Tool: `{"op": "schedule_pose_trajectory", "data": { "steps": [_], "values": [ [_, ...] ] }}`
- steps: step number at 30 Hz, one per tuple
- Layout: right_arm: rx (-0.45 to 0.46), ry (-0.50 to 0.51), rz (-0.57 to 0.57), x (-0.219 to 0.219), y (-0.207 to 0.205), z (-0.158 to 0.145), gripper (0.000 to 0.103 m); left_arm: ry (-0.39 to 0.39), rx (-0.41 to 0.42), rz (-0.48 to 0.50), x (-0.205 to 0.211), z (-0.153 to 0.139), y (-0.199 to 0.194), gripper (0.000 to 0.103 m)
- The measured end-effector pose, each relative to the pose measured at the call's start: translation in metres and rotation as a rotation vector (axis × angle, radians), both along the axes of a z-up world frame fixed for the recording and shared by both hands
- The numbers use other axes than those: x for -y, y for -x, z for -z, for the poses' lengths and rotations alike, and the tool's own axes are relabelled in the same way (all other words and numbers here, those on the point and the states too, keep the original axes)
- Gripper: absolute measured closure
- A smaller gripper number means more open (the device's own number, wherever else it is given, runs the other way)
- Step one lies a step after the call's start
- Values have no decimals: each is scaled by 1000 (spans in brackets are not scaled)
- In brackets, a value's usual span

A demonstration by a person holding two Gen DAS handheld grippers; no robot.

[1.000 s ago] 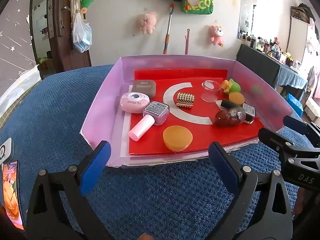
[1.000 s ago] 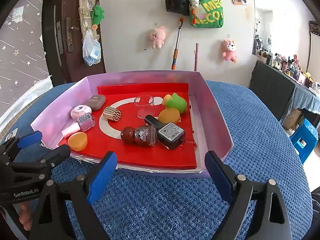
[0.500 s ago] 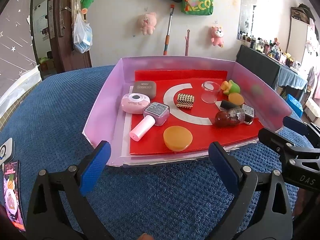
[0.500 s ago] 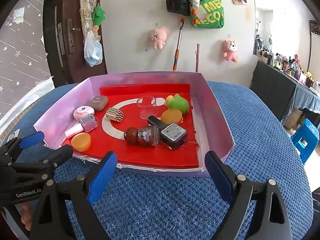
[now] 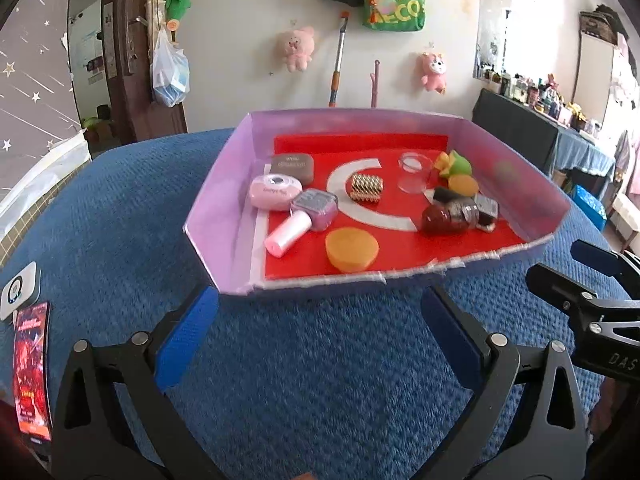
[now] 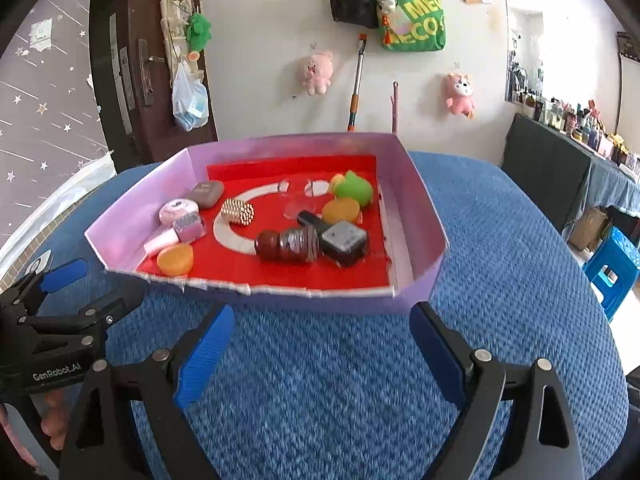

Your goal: Organize rigid objects

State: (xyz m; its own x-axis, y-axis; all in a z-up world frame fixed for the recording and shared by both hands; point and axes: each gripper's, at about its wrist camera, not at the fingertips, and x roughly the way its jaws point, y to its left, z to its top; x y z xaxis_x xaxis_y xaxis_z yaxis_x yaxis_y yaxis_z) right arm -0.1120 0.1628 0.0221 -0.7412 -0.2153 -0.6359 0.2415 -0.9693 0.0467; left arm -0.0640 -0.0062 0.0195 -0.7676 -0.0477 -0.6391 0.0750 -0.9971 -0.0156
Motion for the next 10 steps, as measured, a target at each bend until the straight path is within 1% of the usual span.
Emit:
{"op": "schedule_pose_trajectory", "data": {
  "steps": [3, 10],
  "values": [
    [15, -4, 0, -2, -4, 6, 11, -9, 13, 10, -4, 4, -4, 0],
    [52, -14, 16, -7, -8, 22, 11, 5, 47, 29, -13, 16, -7, 0]
  ]
}}
